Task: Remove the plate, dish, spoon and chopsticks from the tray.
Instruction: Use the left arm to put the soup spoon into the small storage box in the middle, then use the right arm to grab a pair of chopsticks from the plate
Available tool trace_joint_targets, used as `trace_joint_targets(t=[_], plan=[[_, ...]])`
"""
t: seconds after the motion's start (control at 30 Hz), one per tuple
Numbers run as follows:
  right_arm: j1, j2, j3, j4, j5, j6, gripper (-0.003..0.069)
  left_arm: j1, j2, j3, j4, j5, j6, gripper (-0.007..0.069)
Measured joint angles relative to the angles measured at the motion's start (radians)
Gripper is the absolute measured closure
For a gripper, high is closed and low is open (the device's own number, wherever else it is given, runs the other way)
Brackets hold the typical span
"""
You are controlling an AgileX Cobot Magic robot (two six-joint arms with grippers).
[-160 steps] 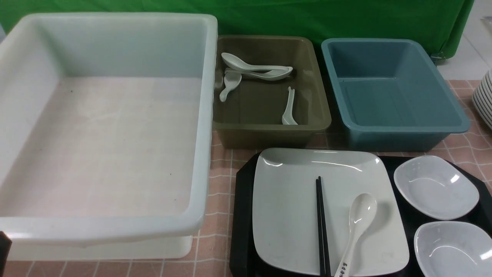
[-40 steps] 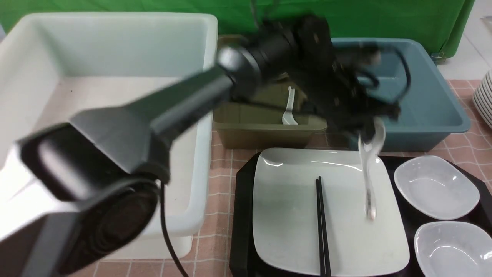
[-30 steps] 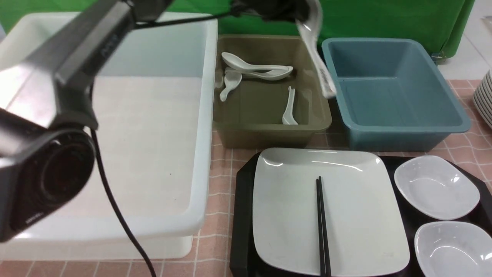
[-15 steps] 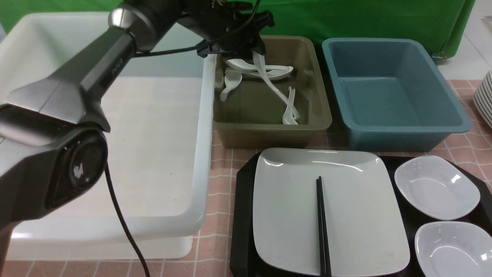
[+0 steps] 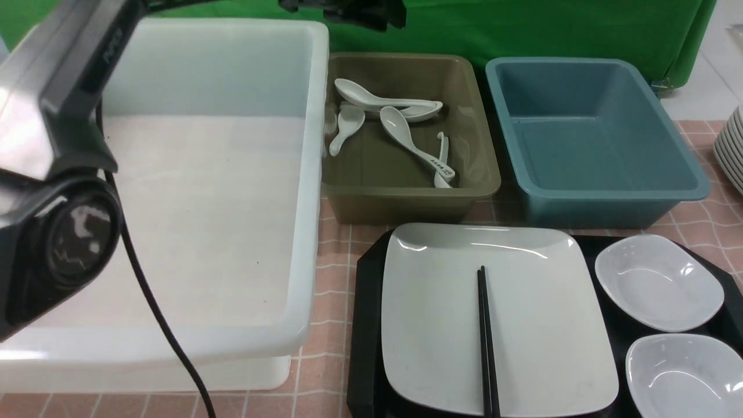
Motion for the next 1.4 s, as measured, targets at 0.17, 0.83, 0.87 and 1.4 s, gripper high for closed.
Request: trace_joint_targets(t=[0.17, 0.83, 0.87, 1.4], plan=[[0.000, 0.000, 0.000, 0.000, 0.004, -0.003, 0.0473, -0.063, -0.040, 0.019, -0.161, 0.002, 0.072, 0.0627], [0.213, 0.075, -0.108, 0.070, 0.080, -0.151, 0.0629, -0.273, -0.449, 0.890, 0.210, 0.015, 0.141, 0.0627], [0.245, 0.100, -0.135, 0.083, 0.092, -0.171, 0.0629, -0.252, -0.470, 0.916, 0.212, 0.015, 0.141, 0.0627], [0.745, 1.118, -0.927, -0.099, 0.633, -0.097, 0.0391, -0.098, -0.547, 1.025, 0.186, -0.042, 0.122, 0.0624]])
